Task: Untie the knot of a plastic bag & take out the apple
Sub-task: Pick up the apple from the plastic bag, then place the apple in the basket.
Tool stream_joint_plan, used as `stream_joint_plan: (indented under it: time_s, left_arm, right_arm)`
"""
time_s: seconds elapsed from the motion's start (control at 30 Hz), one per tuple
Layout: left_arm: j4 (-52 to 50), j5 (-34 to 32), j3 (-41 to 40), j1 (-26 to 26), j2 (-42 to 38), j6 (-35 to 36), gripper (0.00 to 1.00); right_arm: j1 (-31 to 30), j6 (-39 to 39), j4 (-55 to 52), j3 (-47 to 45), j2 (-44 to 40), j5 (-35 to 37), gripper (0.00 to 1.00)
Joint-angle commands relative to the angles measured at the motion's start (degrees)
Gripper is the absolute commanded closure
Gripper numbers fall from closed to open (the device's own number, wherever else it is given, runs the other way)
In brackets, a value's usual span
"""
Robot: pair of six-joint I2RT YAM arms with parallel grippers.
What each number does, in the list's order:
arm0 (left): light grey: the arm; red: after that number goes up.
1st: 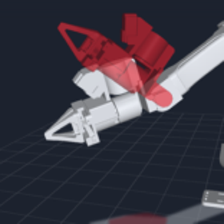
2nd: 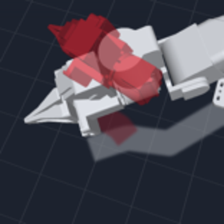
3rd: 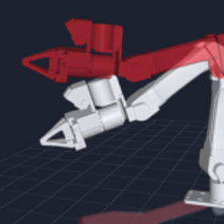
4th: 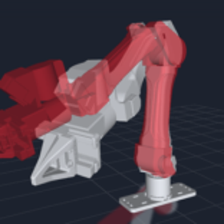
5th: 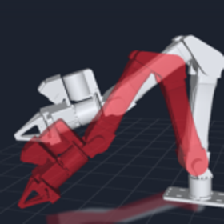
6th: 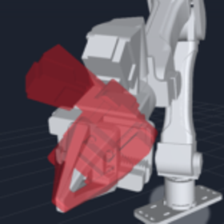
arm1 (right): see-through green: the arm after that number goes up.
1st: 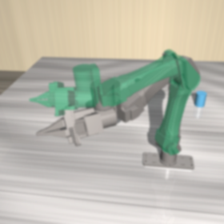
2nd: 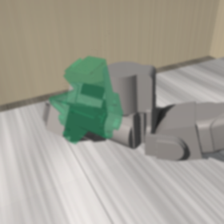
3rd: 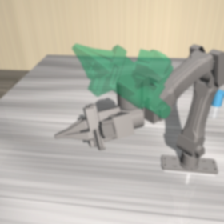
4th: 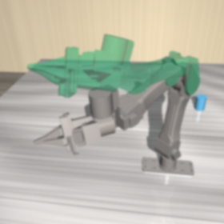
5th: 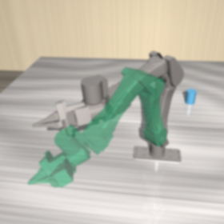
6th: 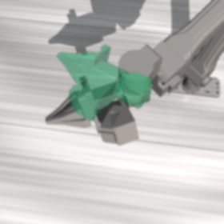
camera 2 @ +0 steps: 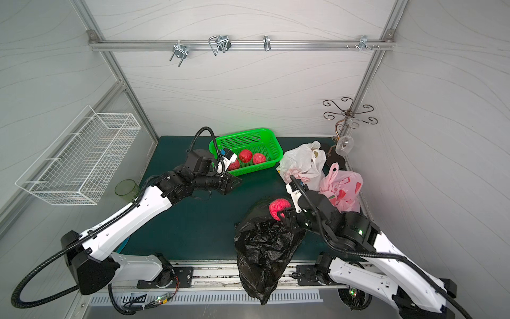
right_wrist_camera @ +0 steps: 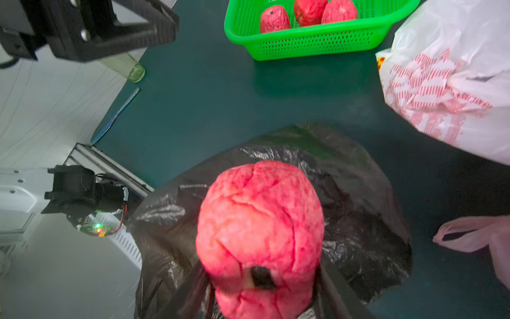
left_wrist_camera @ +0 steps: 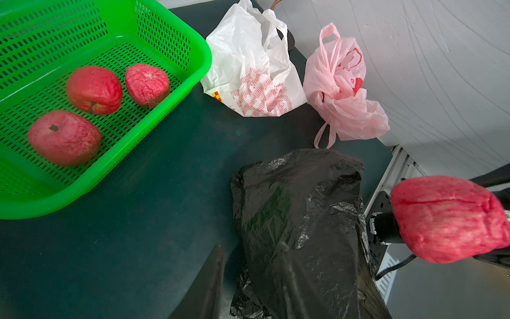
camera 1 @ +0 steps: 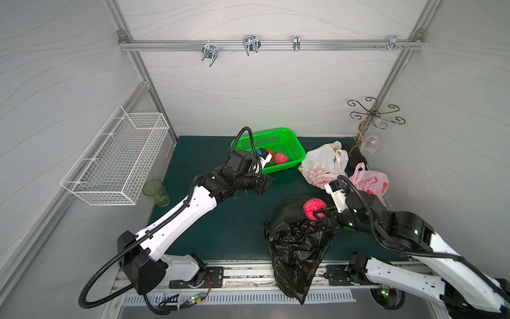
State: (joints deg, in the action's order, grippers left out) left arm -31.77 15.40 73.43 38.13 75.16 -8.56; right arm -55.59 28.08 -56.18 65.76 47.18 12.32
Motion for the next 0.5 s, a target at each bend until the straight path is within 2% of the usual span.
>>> stream_joint_plan:
  time_s: [0.0,0.23,0.47]
  left_arm:
    - [2.53,-1.07,0.23,-0.34,-1.47,1.08,0.64]
    - [2.53,-0.63,0.29,-0.34,-1.14,1.07,0.64]
    - [2.28,-1.52,0.31,-0.39,-2.55,1.45,0.63]
  right_arm:
    - [4.12,-6.62,5.57,4.57,6.53,-0.51,0.51]
    - [15.88,-9.79,15.18,12.48,23.19,-10.72,0.51]
    - [22.96,-9.6,22.91,26.85,44.2,-11.12,0.51]
